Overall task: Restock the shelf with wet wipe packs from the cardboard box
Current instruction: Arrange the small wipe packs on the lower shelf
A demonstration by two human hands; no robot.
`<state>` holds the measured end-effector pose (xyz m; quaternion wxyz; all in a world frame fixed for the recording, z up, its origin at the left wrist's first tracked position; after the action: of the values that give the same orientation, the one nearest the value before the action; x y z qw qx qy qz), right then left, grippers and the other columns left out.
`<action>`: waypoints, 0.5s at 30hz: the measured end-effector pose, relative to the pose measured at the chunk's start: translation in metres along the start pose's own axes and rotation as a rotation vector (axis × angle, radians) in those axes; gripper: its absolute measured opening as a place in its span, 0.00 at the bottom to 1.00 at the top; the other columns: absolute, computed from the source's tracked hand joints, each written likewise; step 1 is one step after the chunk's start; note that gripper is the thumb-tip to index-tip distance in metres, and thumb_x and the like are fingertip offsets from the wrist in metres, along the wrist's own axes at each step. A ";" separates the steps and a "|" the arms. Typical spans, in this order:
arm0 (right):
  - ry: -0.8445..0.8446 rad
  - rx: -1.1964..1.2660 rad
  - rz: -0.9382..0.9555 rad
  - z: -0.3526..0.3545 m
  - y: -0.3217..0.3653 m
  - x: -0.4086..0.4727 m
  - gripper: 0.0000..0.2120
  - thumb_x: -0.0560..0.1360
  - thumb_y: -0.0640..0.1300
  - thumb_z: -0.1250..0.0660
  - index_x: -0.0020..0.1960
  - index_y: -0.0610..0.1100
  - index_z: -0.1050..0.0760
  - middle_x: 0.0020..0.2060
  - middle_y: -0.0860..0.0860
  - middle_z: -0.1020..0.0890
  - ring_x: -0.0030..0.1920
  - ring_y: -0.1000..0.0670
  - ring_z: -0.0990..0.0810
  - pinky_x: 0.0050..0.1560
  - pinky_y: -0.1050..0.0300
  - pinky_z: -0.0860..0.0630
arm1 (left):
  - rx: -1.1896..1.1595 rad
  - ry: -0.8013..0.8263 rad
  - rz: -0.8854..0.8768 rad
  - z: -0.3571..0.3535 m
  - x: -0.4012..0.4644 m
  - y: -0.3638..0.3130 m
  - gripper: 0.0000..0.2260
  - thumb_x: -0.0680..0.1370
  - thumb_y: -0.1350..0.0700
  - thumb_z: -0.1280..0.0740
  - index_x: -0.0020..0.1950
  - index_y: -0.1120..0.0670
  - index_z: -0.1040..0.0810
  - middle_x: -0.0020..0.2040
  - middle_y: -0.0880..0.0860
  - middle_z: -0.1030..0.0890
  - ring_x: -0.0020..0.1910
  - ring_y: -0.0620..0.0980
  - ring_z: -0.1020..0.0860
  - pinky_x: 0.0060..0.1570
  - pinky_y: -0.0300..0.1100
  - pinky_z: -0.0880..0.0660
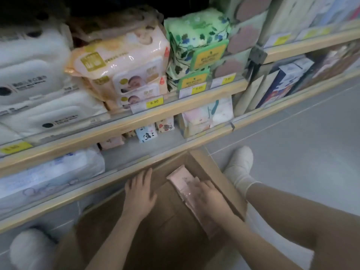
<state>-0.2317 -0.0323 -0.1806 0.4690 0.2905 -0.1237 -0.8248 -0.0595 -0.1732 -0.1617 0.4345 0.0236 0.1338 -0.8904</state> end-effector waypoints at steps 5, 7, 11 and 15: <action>-0.007 0.050 -0.215 -0.050 -0.047 0.002 0.21 0.78 0.46 0.39 0.70 0.49 0.36 0.64 0.49 0.30 0.61 0.47 0.27 0.56 0.62 0.32 | 0.078 -0.098 -0.001 -0.020 0.003 0.004 0.38 0.68 0.53 0.26 0.74 0.56 0.39 0.64 0.59 0.26 0.62 0.59 0.27 0.63 0.60 0.34; -0.104 0.149 -0.336 -0.043 -0.052 0.004 0.22 0.75 0.53 0.37 0.68 0.53 0.36 0.57 0.50 0.26 0.55 0.50 0.24 0.53 0.67 0.35 | 0.081 -0.124 0.003 -0.022 0.003 0.004 0.37 0.69 0.53 0.28 0.74 0.56 0.39 0.64 0.59 0.27 0.62 0.60 0.28 0.64 0.60 0.36; 0.066 -0.183 -0.214 -0.067 -0.046 0.013 0.26 0.79 0.48 0.44 0.73 0.48 0.49 0.63 0.44 0.36 0.57 0.38 0.25 0.52 0.42 0.25 | 0.077 -0.136 0.017 -0.027 0.002 0.002 0.36 0.69 0.52 0.27 0.73 0.56 0.38 0.63 0.59 0.26 0.62 0.59 0.27 0.65 0.60 0.37; 0.028 -0.134 -0.311 -0.054 -0.043 0.010 0.25 0.77 0.52 0.38 0.70 0.48 0.41 0.61 0.47 0.31 0.56 0.43 0.22 0.48 0.54 0.26 | 0.021 -0.164 0.004 -0.023 0.000 0.001 0.35 0.69 0.54 0.27 0.73 0.57 0.37 0.65 0.59 0.27 0.64 0.59 0.28 0.66 0.60 0.37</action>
<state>-0.2338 -0.0143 -0.2482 0.3555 0.2859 -0.0154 -0.8897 -0.0604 -0.1673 -0.1840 0.4456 -0.0444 0.0884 -0.8897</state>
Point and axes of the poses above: each hand's wrist, its own x-axis towards the middle knuckle, its own z-axis out of the back of the hand, y = z × x, the point moved 7 cm from there along x, towards the middle knuckle
